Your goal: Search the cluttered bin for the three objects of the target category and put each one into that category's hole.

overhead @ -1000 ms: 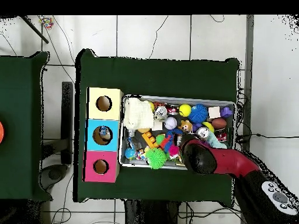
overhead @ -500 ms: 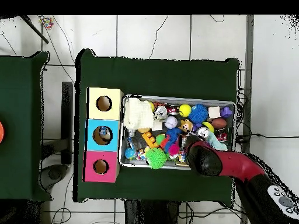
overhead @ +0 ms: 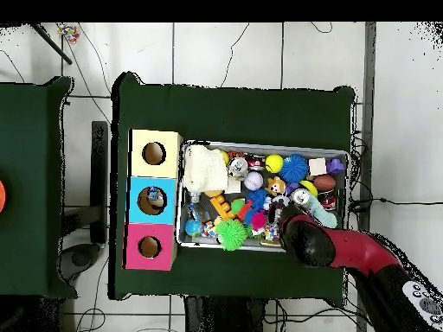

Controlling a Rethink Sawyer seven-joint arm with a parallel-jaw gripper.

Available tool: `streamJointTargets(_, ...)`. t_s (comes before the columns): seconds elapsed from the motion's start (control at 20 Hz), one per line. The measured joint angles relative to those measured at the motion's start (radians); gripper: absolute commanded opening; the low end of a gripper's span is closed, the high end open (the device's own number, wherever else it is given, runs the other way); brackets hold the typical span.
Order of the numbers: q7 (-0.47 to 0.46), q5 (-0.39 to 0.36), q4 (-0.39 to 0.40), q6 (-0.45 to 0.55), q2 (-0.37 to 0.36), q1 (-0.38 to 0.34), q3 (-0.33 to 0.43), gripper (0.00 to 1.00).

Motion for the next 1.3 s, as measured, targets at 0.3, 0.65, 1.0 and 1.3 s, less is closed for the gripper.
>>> streamJointTargets(0.3,0.0,-0.014,0.009,0.0,0.0,-0.007,0.0,0.0)
streamJointTargets(0.65,0.0,-0.017,0.019,0.0,0.0,-0.033,0.0,1.0)
streamJointTargets(1.0,0.0,-0.017,0.02,0.0,0.0,-0.043,0.0,1.0)
streamJointTargets(1.3,0.0,-0.017,0.02,0.0,0.0,-0.044,0.0,1.0)
